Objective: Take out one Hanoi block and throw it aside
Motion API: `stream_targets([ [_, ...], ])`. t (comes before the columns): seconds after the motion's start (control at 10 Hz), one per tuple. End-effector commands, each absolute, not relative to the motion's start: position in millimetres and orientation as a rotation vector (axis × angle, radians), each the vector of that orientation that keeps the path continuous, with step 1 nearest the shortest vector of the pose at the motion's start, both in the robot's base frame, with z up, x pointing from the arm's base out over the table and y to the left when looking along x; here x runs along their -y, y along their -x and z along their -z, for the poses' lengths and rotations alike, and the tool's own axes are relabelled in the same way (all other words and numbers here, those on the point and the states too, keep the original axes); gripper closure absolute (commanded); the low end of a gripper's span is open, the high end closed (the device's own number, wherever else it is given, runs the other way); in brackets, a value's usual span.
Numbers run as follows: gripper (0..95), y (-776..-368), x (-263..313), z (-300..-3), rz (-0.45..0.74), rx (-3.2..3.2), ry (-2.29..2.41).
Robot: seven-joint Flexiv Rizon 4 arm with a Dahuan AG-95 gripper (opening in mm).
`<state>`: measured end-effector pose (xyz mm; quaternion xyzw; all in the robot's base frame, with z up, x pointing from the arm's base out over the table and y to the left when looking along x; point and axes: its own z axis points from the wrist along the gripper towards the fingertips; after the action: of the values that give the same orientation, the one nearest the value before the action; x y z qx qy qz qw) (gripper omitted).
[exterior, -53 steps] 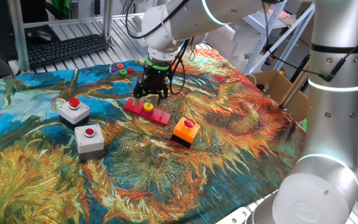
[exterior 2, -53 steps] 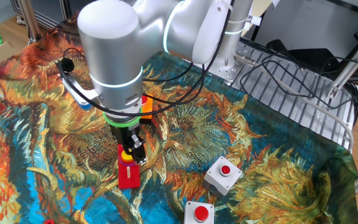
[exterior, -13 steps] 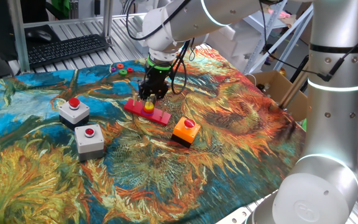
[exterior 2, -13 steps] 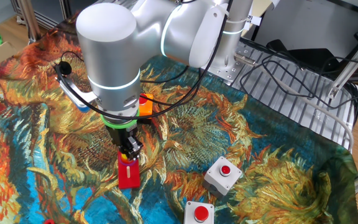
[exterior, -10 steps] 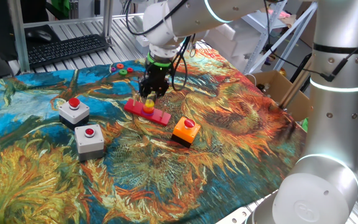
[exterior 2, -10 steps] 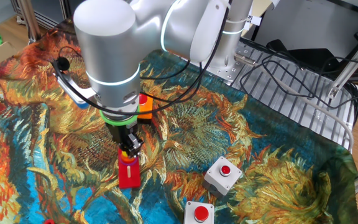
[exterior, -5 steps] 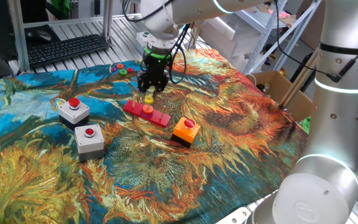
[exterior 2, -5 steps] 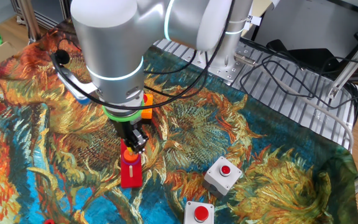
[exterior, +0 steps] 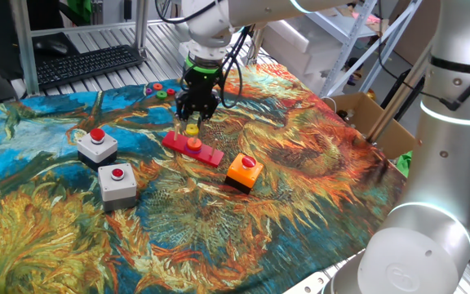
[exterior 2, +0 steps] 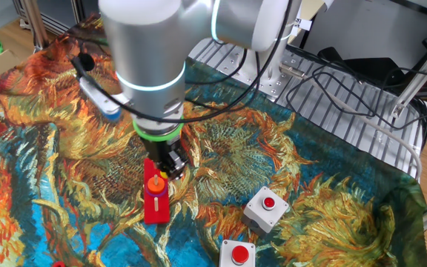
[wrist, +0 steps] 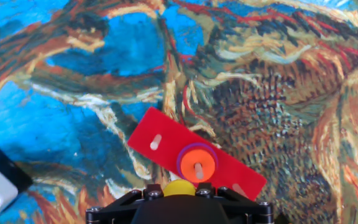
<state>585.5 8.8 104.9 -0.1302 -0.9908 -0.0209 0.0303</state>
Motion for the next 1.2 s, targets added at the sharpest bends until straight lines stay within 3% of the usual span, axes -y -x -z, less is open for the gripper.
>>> stream_targets([
  [0.1,95.0,-578.3,-21.0,-111.6,0.107,3.08,0.213],
  [1.0,95.0,-548.7,-23.8,-147.3,0.073,3.099,0.067],
  [1.2,95.0,-545.8,-24.0,-150.5,0.007,3.096,0.022],
])
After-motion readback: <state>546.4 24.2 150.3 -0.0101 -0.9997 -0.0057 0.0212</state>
